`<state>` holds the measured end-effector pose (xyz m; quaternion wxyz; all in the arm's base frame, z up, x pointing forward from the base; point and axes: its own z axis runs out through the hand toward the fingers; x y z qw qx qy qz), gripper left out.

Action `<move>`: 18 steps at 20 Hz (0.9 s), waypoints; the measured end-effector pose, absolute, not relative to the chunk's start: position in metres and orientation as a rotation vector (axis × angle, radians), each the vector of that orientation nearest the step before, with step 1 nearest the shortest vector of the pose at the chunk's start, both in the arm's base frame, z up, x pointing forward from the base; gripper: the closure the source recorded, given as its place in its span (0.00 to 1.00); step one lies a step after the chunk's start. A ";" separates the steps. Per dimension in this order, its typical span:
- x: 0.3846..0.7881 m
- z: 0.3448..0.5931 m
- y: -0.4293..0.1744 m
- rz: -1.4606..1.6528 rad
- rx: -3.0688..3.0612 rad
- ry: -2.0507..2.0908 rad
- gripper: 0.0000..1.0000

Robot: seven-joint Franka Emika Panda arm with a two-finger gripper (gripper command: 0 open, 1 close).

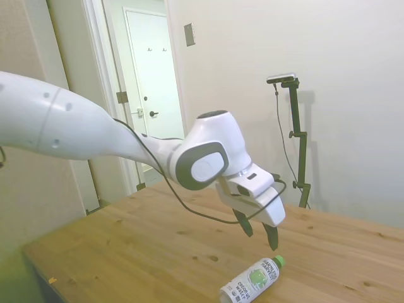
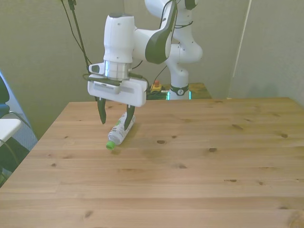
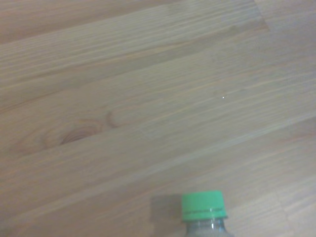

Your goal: Stand the water bottle

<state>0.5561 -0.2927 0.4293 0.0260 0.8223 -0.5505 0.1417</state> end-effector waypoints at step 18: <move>0.592 0.369 -0.306 0.343 2.518 -1.668 0.00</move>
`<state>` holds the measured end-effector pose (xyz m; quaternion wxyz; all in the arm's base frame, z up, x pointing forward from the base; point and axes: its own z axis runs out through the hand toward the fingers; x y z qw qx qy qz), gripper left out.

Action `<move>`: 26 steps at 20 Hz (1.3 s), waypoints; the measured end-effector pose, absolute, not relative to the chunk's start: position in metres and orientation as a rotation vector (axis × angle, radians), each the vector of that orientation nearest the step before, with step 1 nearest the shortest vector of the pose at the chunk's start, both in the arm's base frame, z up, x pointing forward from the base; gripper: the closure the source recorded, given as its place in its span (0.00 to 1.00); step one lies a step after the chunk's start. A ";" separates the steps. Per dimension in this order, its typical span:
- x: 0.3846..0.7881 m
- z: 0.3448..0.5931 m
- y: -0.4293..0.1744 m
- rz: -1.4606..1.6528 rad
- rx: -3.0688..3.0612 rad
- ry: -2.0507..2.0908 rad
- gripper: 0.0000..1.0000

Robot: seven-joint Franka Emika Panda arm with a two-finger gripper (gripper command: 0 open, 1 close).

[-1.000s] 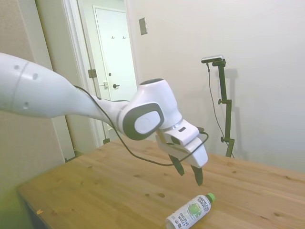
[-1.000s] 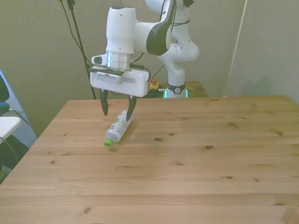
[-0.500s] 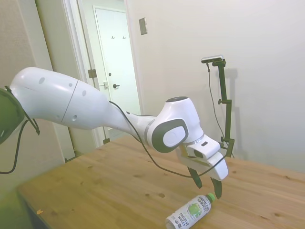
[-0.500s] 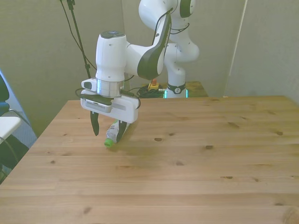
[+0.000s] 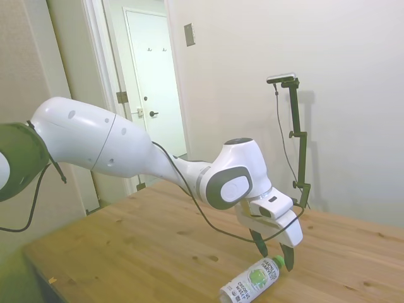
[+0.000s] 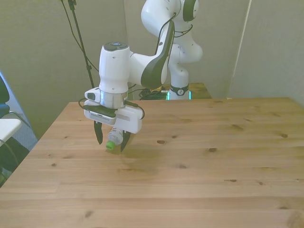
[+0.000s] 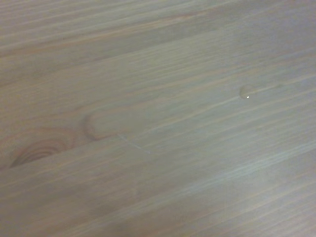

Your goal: Stand the water bottle

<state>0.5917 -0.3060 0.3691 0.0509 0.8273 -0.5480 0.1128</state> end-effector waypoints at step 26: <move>0.595 0.355 -0.313 0.246 2.494 -1.666 1.00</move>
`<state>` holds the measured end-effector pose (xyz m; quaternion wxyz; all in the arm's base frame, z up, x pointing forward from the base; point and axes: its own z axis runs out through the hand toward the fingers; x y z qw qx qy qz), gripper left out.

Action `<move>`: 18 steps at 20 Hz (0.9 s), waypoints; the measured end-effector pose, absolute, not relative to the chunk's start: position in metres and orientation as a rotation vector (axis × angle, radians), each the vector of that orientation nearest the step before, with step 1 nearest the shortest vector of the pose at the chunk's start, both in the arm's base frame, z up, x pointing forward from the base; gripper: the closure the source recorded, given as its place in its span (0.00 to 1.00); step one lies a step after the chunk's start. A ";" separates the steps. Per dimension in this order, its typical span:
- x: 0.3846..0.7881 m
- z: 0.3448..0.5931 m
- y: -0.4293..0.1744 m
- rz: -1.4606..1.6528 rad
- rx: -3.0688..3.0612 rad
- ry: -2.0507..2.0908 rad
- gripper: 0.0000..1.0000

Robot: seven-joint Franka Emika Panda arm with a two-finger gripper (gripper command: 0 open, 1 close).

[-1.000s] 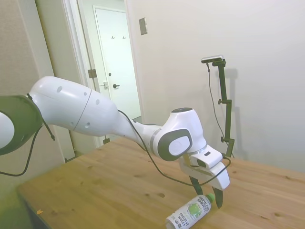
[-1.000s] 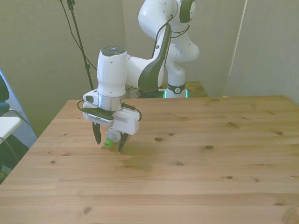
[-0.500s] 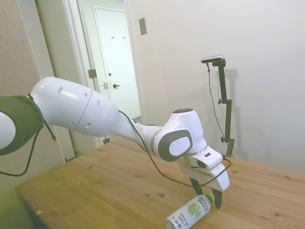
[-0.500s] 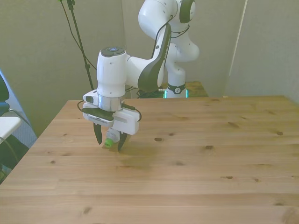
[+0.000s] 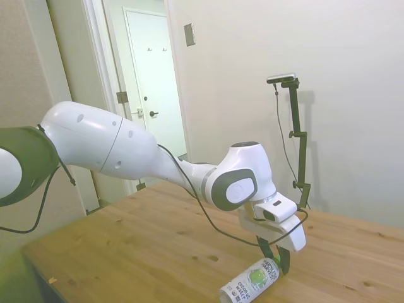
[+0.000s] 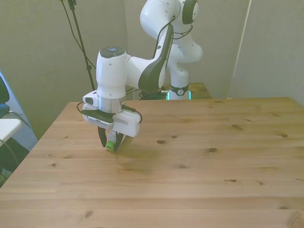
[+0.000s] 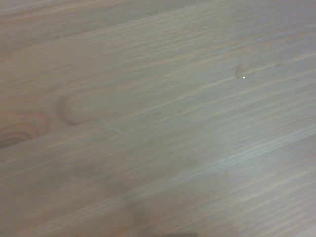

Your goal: Stand the water bottle

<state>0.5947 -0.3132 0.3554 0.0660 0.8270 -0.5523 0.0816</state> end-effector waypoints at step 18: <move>0.587 0.491 -0.270 0.572 2.473 -1.972 1.00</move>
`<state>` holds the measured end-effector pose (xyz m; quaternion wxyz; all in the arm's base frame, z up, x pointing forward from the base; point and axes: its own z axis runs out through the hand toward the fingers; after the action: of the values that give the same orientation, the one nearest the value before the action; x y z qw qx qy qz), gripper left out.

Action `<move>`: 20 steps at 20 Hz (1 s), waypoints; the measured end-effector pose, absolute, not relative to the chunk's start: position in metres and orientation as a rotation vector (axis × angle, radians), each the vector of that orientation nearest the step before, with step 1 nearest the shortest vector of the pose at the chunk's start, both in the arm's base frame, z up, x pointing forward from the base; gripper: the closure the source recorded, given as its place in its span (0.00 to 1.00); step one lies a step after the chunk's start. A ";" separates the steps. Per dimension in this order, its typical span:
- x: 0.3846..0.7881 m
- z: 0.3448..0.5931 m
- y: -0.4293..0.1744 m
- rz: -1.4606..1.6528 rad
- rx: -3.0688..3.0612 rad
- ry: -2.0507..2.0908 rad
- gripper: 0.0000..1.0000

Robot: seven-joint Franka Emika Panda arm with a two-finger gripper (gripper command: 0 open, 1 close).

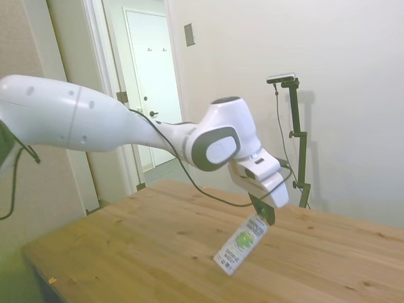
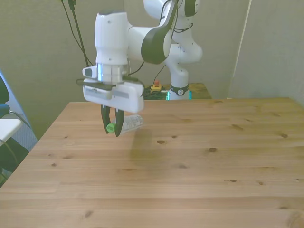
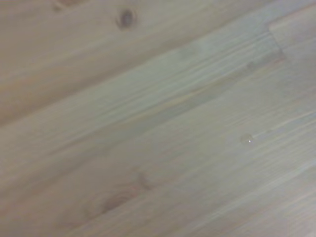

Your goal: Stand the water bottle

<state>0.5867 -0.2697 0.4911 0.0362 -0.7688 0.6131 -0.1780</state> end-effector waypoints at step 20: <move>0.651 0.508 -0.212 -1.493 -1.681 2.155 1.00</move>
<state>0.6510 -0.2124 0.5075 0.0135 -0.5398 0.6918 -0.4794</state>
